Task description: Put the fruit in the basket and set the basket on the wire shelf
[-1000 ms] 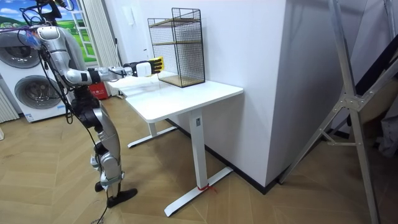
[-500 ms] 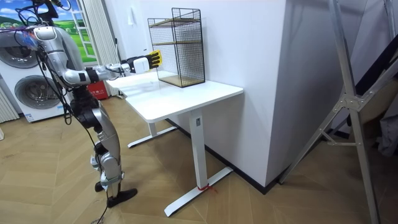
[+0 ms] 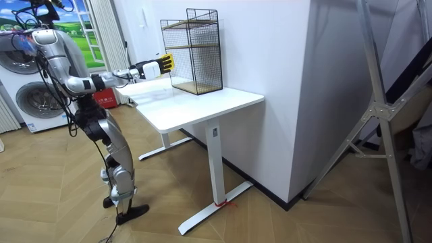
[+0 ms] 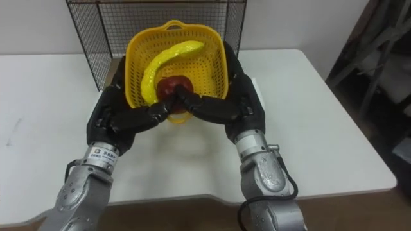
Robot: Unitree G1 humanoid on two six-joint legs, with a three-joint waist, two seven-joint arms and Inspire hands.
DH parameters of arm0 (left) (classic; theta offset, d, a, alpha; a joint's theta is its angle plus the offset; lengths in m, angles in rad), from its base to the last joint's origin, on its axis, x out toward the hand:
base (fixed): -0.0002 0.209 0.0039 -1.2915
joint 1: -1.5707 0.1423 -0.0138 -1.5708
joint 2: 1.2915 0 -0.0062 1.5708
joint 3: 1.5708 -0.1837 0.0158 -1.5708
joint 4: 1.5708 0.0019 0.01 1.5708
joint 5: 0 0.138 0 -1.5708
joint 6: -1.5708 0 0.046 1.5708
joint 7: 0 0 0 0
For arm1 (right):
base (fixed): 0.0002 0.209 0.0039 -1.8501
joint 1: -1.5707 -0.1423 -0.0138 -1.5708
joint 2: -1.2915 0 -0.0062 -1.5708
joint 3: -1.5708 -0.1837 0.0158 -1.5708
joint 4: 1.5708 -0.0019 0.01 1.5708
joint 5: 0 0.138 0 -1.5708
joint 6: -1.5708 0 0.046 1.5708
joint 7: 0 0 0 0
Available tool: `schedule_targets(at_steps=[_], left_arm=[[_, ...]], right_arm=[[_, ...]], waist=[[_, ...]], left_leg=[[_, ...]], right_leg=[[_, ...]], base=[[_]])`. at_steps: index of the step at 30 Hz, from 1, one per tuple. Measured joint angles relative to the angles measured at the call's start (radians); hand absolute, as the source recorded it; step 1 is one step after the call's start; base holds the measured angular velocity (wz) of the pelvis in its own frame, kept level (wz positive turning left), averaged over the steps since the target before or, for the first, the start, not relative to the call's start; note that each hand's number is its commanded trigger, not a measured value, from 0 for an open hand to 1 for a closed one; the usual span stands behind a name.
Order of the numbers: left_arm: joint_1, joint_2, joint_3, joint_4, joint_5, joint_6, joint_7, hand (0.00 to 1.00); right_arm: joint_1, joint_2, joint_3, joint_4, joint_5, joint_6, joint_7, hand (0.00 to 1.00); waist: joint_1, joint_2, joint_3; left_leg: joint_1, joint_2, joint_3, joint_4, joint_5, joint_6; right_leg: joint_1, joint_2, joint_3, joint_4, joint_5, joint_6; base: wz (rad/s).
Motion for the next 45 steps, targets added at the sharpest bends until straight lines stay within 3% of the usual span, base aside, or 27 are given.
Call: schedule_targets(at_steps=[1,2,4,5,6,7,8,9,11,16,21,24,27,30,33,34,36,37,38,40,41,42,43,45], left_arm=[[0.0,-0.001,-0.002,0.001,-0.003,0.0,-0.002,0.0],[0.0,-0.011,-0.003,0.001,-0.004,-0.002,-0.007,0.0],[0.0,-0.008,0.0,0.011,-0.001,-0.002,-0.008,0.0],[0.0,-0.004,0.0,0.02,-0.001,-0.001,-0.008,0.0],[0.001,-0.001,-0.001,0.021,0.005,-0.001,-0.008,0.0],[0.002,0.001,-0.001,0.021,0.007,-0.001,-0.008,0.0],[0.001,0.007,-0.001,0.021,0.007,0.0,-0.008,0.0],[0.001,0.008,-0.001,0.021,0.007,0.0,-0.008,0.0],[0.002,0.01,-0.004,0.022,0.003,-0.001,-0.009,0.0],[0.003,0.014,-0.009,0.022,0.0,-0.003,-0.019,0.0],[0.003,0.012,-0.007,0.019,-0.001,-0.003,-0.019,0.0],[0.002,0.009,-0.011,0.019,0.001,-0.003,-0.018,0.0],[0.002,0.002,-0.012,0.019,-0.002,-0.008,-0.018,0.0],[0.003,-0.002,-0.011,0.019,-0.016,-0.008,-0.018,0.0],[0.002,-0.002,-0.01,0.019,-0.021,-0.008,-0.015,0.0],[0.002,-0.002,-0.01,0.019,-0.021,-0.008,-0.015,0.0],[0.002,-0.002,-0.009,0.019,-0.021,-0.008,-0.015,0.0],[0.002,-0.001,-0.009,0.019,-0.018,-0.008,-0.015,0.0],[0.002,-0.001,-0.004,0.018,-0.018,-0.01,-0.015,0.0],[0.002,0.002,0.001,0.021,-0.021,-0.01,-0.014,0.0],[0.002,0.006,0.0,0.022,-0.021,-0.009,-0.014,0.0],[0.002,0.006,-0.001,0.026,-0.021,-0.008,-0.014,0.0],[0.002,0.001,-0.003,0.04,-0.015,-0.005,-0.014,0.0],[0.0,-0.002,0.003,0.039,-0.011,-0.002,-0.011,0.0]], right_arm=[[0.001,-0.002,0.0,0.012,0.003,-0.009,0.003,0.0],[-0.001,-0.004,-0.004,0.027,0.003,-0.019,0.004,0.0],[-0.01,-0.002,-0.003,0.054,0.004,-0.024,0.01,0.0],[-0.011,-0.005,-0.002,0.066,0.006,-0.02,0.02,0.0],[-0.01,-0.003,0.0,0.07,0.008,-0.018,0.023,0.0],[-0.01,0.0,0.002,0.072,0.008,-0.017,0.023,0.0],[-0.011,0.003,0.002,0.071,0.008,-0.018,0.025,0.0],[-0.011,0.001,0.001,0.07,0.008,-0.019,0.029,0.0],[-0.01,-0.002,0.001,0.069,0.015,-0.024,0.034,0.0],[-0.009,-0.01,-0.001,0.069,0.037,-0.031,0.043,0.0],[-0.011,-0.014,-0.001,0.057,0.034,-0.031,0.043,0.0],[-0.011,-0.018,-0.001,0.057,0.032,-0.031,0.042,0.0],[-0.011,-0.024,-0.001,0.057,0.033,-0.037,0.042,0.0],[-0.011,-0.025,-0.001,0.051,0.033,-0.037,0.041,0.0],[-0.011,-0.023,0.0,0.05,0.031,-0.038,0.039,0.0],[-0.011,-0.023,0.001,0.05,0.027,-0.04,0.038,0.0],[-0.011,-0.024,0.001,0.052,0.027,-0.041,0.039,0.0],[-0.011,-0.026,-0.001,0.059,0.023,-0.045,0.043,0.0],[-0.016,-0.025,-0.001,0.065,0.015,-0.045,0.044,0.0],[-0.016,-0.016,0.003,0.068,0.011,-0.045,0.044,0.0],[-0.016,-0.017,0.003,0.077,0.011,-0.044,0.044,0.0],[-0.014,-0.016,0.003,0.085,0.011,-0.044,0.044,0.0],[-0.017,-0.011,0.002,0.101,0.006,-0.038,0.043,0.0],[-0.043,-0.007,0.001,0.101,-0.004,-0.029,0.042,0.0]], waist=[[-0.014,-0.014,0.0001],[-0.011,-0.026,0.0058],[0.004,-0.015,0.0019],[0.013,-0.009,-0.002],[0.015,-0.012,-0.0026],[0.013,-0.007,-0.0109],[0.006,-0.025,-0.013],[0.002,-0.03,-0.015],[-0.001,-0.031,-0.0125],[-0.011,-0.031,-0.0102],[-0.013,-0.029,-0.0093],[-0.016,-0.024,-0.0039],[-0.017,-0.027,-0.0016],[-0.014,-0.037,0.0035],[-0.008,-0.039,0.0037],[0.001,-0.039,0.0033],[0.015,-0.037,0.0039],[0.017,-0.024,0.0061],[0.019,-0.028,0.0012],[0.02,-0.023,0.0065],[0.019,-0.027,0.0071],[0.017,-0.023,0.0084],[0.018,-0.014,-0.0015],[0.019,-0.008,-0.0037]], left_leg=[[-0.024,-0.027,-0.028,0.002,0.004,0.005],[-0.055,-0.053,-0.04,-0.049,-0.014,0.009],[-0.094,-0.084,-0.041,-0.211,-0.013,-0.002],[-0.102,-0.089,-0.04,-0.355,0.008,-0.01],[-0.106,-0.089,-0.042,-0.455,0.06,-0.006],[-0.099,-0.091,-0.041,-0.471,0.082,-0.006],[-0.088,-0.104,-0.042,-0.501,0.104,0.002],[-0.085,-0.103,-0.039,-0.512,0.114,0.004],[-0.075,-0.112,-0.04,-0.523,0.159,0.018],[-0.052,-0.152,-0.041,-0.542,0.141,0.037],[-0.063,-0.171,-0.038,-0.514,0.106,0.049],[-0.067,-0.176,-0.033,-0.494,0.089,0.057],[-0.063,-0.198,-0.014,-0.483,0.07,0.073],[-0.046,-0.22,-0.011,-0.486,0.049,0.091],[-0.028,-0.242,-0.009,-0.468,0.014,0.116],[-0.015,-0.245,-0.003,-0.462,0.001,0.126],[0.003,-0.241,0.0,-0.462,-0.01,0.134],[0.007,-0.237,-0.018,-0.464,-0.016,0.136],[0.007,-0.233,-0.023,-0.474,-0.014,0.138],[0.013,-0.231,-0.022,-0.482,-0.008,0.142],[0.02,-0.237,-0.021,-0.484,-0.009,0.144],[0.027,-0.24,-0.031,-0.484,-0.01,0.145],[0.031,-0.236,-0.037,-0.494,-0.01,0.142],[0.027,-0.229,-0.045,-0.509,-0.005,0.137]], right_leg=[[0.013,-0.003,0.011,-0.001,-0.003,-0.006],[0.014,-0.012,0.015,-0.002,-0.004,-0.009],[0.009,-0.015,0.034,-0.004,0.0,-0.015],[0.002,-0.018,0.033,-0.003,0.001,-0.011],[0.003,-0.016,0.034,-0.001,-0.004,-0.014],[0.006,-0.017,0.036,-0.004,-0.009,-0.01],[0.014,-0.026,0.029,-0.021,-0.011,-0.004],[0.02,-0.028,0.024,-0.037,-0.006,-0.003],[0.047,-0.042,-0.022,-0.084,0.0,0.0],[0.088,-0.084,-0.038,-0.131,-0.016,0.02],[0.1,-0.111,-0.041,-0.144,-0.036,0.036],[0.106,-0.121,-0.057,-0.143,-0.043,0.047],[0.117,-0.146,-0.068,-0.139,-0.068,0.058],[0.122,-0.171,-0.074,-0.105,-0.085,0.08],[0.069,-0.22,-0.138,0.086,-0.092,0.112],[0.038,-0.236,-0.146,0.163,-0.073,0.143],[0.01,-0.238,-0.146,0.236,-0.031,0.164],[-0.008,-0.233,-0.146,0.256,-0.021,0.169],[-0.033,-0.232,-0.148,0.221,-0.045,0.166],[-0.069,-0.234,-0.157,0.11,-0.053,0.156],[-0.08,-0.232,-0.162,0.009,-0.001,0.147],[-0.074,-0.233,-0.172,0.008,0.025,0.139],[-0.058,-0.23,-0.188,-0.028,0.035,0.134],[-0.047,-0.219,-0.205,-0.066,0.049,0.13]], base=[[0.14],[-0.04],[-0.35],[-0.34],[-0.28],[0.0],[0.13],[0.21],[0.06],[0.13],[0.01],[0.04],[0.09],[0.05],[0.03],[-0.09],[-0.09],[0.0],[0.05],[0.1],[0.25],[0.22],[0.13],[0.06]])
